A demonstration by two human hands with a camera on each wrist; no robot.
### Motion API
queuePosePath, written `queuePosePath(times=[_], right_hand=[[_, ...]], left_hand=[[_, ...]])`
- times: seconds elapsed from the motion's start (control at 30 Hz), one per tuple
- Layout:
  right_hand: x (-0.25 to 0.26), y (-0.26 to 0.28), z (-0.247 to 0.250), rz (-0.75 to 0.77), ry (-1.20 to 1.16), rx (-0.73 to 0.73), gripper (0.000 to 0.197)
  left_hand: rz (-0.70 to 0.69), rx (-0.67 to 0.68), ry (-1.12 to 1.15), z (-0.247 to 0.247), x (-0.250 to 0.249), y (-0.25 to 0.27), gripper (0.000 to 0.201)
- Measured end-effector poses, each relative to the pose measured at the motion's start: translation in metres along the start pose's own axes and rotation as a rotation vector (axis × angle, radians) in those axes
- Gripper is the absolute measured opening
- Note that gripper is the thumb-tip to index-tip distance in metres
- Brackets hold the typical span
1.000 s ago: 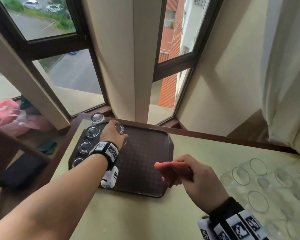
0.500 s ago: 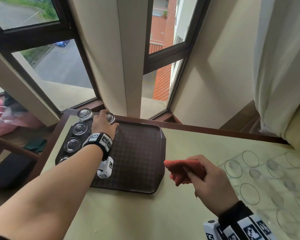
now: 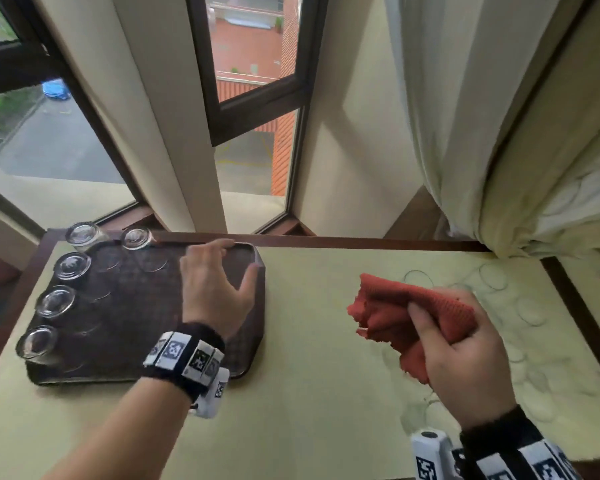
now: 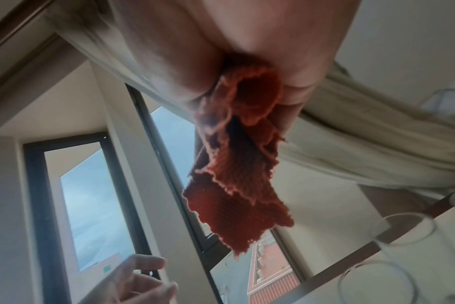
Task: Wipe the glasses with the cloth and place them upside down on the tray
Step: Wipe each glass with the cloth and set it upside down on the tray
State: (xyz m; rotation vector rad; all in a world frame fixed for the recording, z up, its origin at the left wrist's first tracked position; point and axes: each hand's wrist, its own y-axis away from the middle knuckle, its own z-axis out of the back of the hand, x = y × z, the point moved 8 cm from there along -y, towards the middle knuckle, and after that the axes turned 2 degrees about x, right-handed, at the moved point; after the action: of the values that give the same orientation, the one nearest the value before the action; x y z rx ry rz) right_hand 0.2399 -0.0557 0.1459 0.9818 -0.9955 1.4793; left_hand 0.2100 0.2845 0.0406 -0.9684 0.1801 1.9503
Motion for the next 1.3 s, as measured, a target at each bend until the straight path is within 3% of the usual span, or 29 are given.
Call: queuePosePath(times=[0.1,0.2,0.37,0.53,0.67,0.73,0.83,1.0,1.07,1.17,1.3], right_hand=[[-0.007,-0.003,0.043,0.006,0.108,-0.097,0.005],[-0.024,-0.003,0.083,-0.009,0.199,-0.149,0.010],[-0.047,-0.001,0.128,-0.080,0.305,-0.152,0.016],[-0.063,0.004,0.157,-0.060,0.311,-0.143,0.012],[-0.072,0.007,0.167,-0.059,0.301,-0.117,0.007],[-0.074,0.006,0.169,-0.065,0.276,-0.107,0.004],[-0.073,0.002,0.169,-0.078,0.237,-0.107,0.018],[-0.042,-0.012,0.153,-0.062,0.074,-0.118,0.025],[-0.021,-0.018,0.143,-0.042,-0.008,-0.115,0.026],[0.020,-0.023,0.128,0.018,-0.124,-0.118,0.025],[0.092,-0.013,0.094,0.272,-0.210,0.053,0.022]], left_hand=[[-0.151,0.375,0.057,-0.077,-0.063,0.033,0.057],[-0.248,0.701,-0.085,-0.159,-0.104,0.063,0.081],[-0.283,0.897,-0.227,-0.237,-0.128,0.086,0.100],[-0.200,0.823,-0.188,-0.262,-0.129,0.084,0.084],[-0.008,0.713,-0.016,-0.256,-0.117,0.084,0.075],[0.084,0.615,0.071,-0.239,-0.112,0.086,0.077],[0.144,0.443,0.198,-0.196,-0.120,0.088,0.077],[0.193,0.204,0.590,-0.104,-0.168,0.088,0.079],[0.224,0.189,0.812,-0.074,-0.193,0.088,0.078],[0.280,0.286,1.159,-0.044,-0.235,0.092,0.073],[0.223,0.430,1.381,-0.014,-0.292,0.100,0.052]])
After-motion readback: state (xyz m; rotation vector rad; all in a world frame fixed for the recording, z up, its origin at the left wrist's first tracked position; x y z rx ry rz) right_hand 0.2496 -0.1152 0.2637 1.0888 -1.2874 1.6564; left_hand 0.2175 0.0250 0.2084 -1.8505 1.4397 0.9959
